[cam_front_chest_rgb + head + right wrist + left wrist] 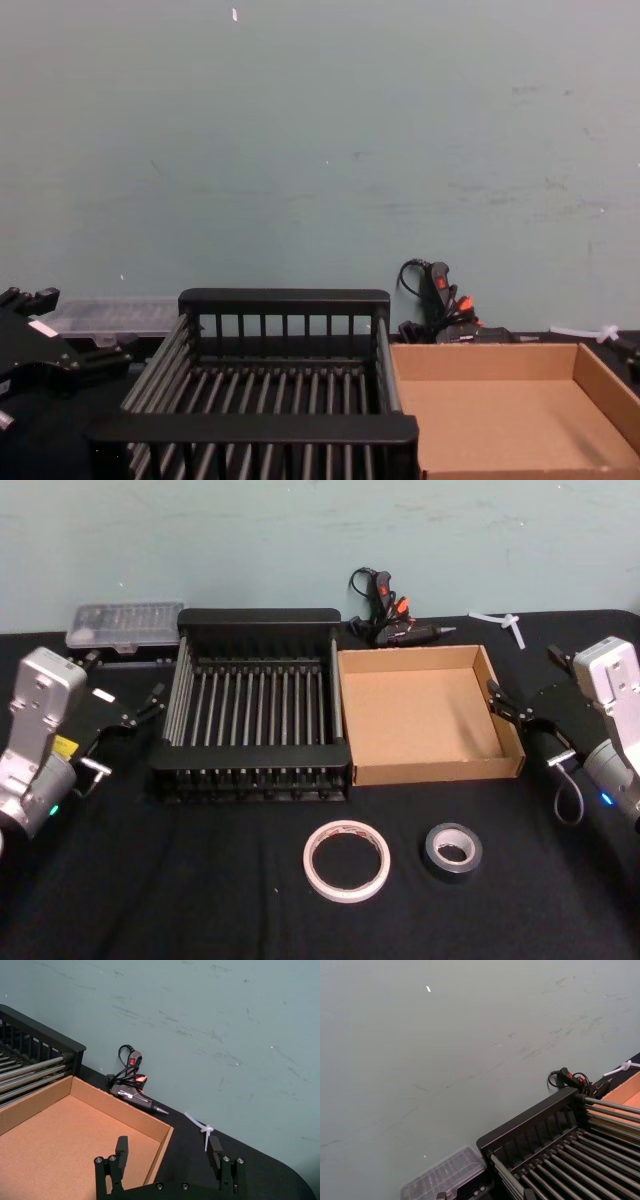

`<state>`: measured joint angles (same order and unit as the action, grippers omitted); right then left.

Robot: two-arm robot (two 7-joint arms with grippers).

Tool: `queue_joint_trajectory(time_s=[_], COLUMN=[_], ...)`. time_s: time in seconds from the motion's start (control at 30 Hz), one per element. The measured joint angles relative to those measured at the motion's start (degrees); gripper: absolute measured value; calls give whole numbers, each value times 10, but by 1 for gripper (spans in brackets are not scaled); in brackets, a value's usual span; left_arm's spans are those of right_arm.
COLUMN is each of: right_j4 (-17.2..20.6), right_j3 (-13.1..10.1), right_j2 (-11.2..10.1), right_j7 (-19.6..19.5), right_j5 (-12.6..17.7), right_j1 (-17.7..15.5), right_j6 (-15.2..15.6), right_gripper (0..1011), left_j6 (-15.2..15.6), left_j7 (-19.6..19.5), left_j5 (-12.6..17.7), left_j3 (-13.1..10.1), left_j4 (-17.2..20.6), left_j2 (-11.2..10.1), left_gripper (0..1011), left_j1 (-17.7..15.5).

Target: Pick up the white tape and place it into the black box , Pick up the silver tape and place it into the brown box.

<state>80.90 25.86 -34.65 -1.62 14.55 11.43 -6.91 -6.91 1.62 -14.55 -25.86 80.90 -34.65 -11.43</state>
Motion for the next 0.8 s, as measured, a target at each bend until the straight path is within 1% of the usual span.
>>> queue_joint_trajectory(time_s=[0.8], right_j4=[0], right_j3=[0], right_j2=[0], right_j7=[0], right_j5=[0], right_j1=[0], right_j6=[0], right_gripper=[1002], left_j6=[0], left_j7=[0], left_j5=[0], left_j3=[0], left_j4=[0], left_j2=[0], left_gripper=[1001], left_j1=[0])
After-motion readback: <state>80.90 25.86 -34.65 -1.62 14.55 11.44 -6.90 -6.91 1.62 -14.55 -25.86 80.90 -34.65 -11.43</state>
